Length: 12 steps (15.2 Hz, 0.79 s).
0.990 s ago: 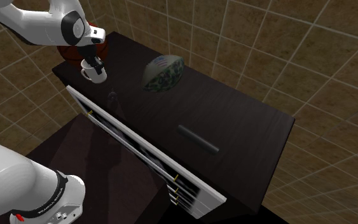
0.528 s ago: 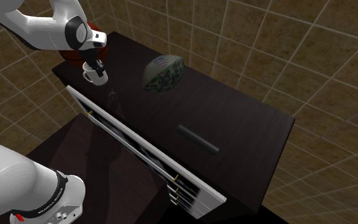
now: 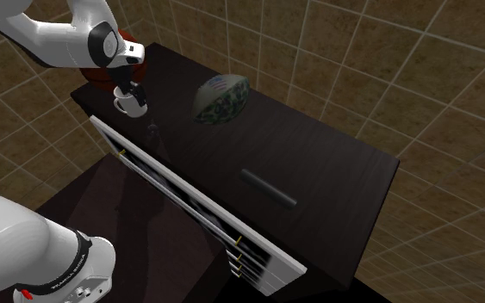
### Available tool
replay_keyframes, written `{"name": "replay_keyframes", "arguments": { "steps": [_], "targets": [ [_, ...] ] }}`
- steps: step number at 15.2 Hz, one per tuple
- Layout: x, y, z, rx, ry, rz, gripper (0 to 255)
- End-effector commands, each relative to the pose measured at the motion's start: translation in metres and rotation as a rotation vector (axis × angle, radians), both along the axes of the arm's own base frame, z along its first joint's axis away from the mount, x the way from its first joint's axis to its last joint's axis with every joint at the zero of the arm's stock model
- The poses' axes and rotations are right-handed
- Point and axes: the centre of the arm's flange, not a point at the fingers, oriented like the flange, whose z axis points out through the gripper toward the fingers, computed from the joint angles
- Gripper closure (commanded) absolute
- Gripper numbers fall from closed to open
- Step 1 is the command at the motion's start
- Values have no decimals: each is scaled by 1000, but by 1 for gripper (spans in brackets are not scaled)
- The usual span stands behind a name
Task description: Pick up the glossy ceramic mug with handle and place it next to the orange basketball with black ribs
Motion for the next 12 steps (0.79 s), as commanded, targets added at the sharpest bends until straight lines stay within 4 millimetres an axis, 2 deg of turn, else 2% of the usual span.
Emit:
{"name": "replay_keyframes", "arguments": {
  "steps": [1, 5, 12],
  "targets": [
    [0, 0, 0, 0, 0, 0, 0],
    [-1, -3, 50, 0, 0, 0, 0],
    [-1, -3, 50, 0, 0, 0, 0]
  ]
}}
